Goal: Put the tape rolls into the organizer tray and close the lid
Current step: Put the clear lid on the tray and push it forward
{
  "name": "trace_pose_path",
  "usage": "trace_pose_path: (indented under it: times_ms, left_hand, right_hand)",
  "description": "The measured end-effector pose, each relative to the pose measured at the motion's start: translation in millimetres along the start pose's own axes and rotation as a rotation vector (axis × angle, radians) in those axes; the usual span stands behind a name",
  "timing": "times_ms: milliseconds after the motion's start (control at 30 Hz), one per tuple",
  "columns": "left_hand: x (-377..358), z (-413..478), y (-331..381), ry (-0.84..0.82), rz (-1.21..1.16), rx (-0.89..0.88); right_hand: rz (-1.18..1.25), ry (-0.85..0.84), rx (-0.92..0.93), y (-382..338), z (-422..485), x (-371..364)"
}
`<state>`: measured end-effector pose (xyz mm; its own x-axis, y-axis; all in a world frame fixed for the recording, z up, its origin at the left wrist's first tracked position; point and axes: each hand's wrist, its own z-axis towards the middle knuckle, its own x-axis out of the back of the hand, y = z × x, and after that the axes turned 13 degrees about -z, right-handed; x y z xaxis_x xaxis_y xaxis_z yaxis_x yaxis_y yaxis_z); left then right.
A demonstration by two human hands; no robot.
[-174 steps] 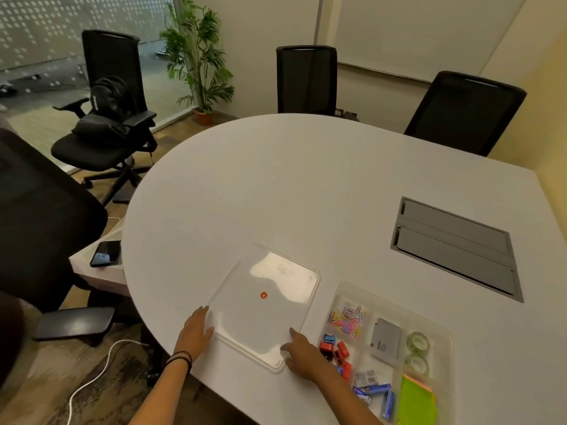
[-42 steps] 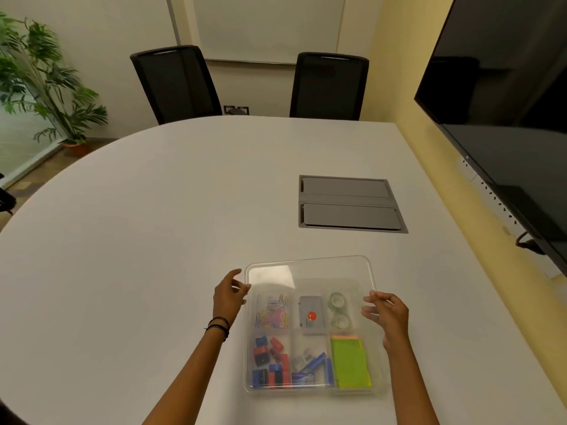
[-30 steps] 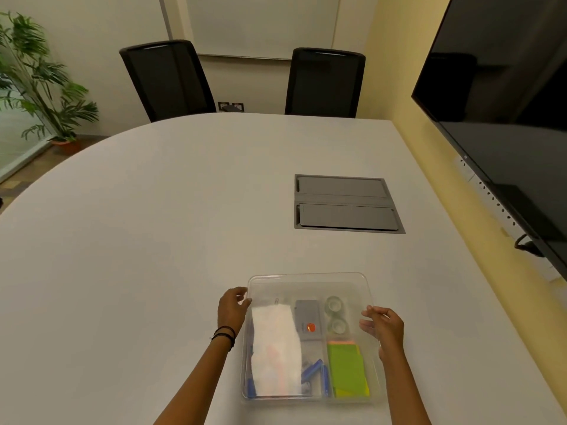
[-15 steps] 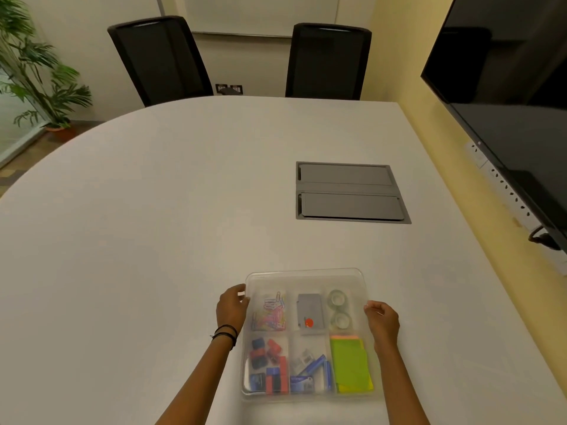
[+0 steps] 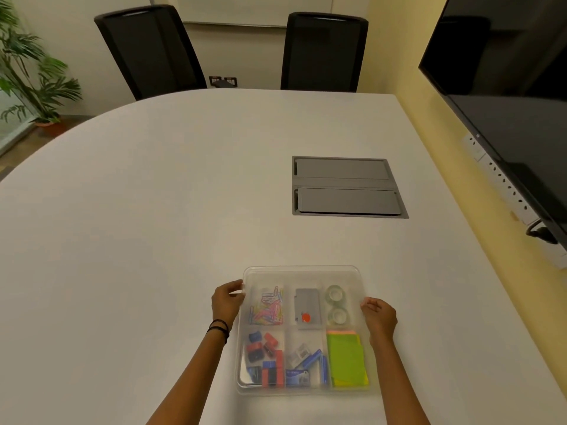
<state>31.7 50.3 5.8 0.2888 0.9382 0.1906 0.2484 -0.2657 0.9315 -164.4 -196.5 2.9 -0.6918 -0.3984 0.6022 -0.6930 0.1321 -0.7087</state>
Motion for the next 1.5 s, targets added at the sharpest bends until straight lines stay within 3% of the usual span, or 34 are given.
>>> trace_pose_path:
  times_ms: [1033, 1500]
  left_hand:
    - [-2.9, 22.0, 2.2, -0.094, 0.097, 0.109]
    - [-18.8, 51.9, 2.9, -0.014, 0.067, 0.116]
  right_hand:
    - [-0.079, -0.022, 0.027, -5.7, 13.1, 4.1]
    - [-0.192, -0.187, 0.130, -38.3, 48.2, -18.8]
